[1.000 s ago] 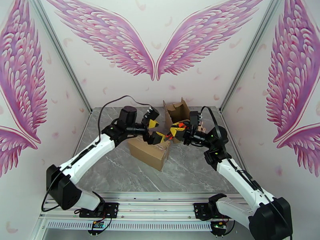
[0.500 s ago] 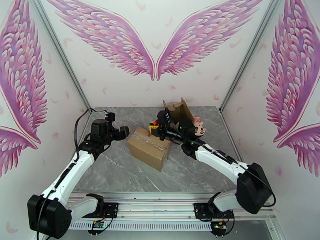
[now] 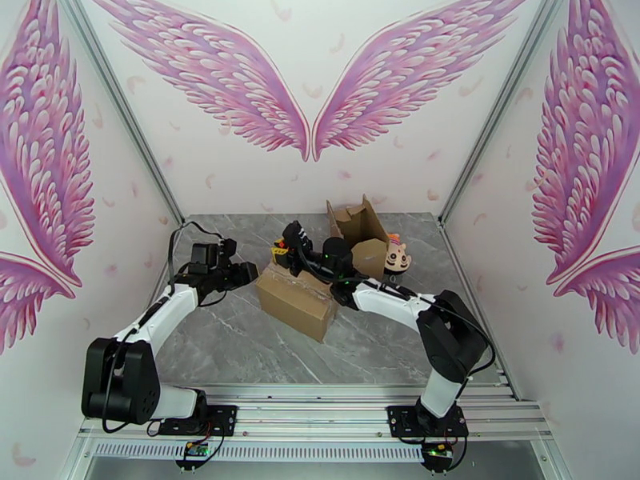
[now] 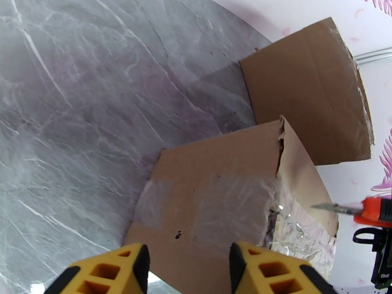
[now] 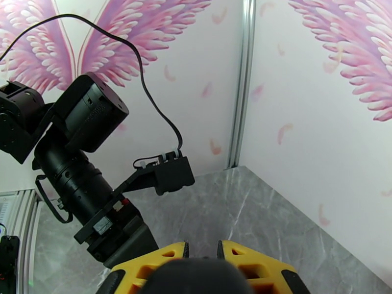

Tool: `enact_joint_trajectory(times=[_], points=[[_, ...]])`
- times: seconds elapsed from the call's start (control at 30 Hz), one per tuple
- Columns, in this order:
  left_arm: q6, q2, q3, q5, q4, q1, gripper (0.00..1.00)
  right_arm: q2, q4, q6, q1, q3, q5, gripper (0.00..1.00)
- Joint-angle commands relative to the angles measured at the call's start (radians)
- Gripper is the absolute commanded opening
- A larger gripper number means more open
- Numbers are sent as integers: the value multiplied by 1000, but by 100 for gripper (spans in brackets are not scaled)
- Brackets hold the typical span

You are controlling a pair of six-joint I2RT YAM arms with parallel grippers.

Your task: Unpack the express box

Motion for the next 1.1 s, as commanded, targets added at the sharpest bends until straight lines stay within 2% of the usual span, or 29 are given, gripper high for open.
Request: enact_joint_trajectory(times=[0.0,0.2,0.57,1.07], points=[[31,10,38,75,20,-5,49,35,70,13,12,57,11,5],[76,-1,72,76,-45,-13,50,63,54,18,25,85,5,4],[92,36,27,86,-26,-29,50,60,3,-4,51,75,24,4],[99,72,-5,26,-47,-30,43,50,-71,-82,69,49,80,4]])
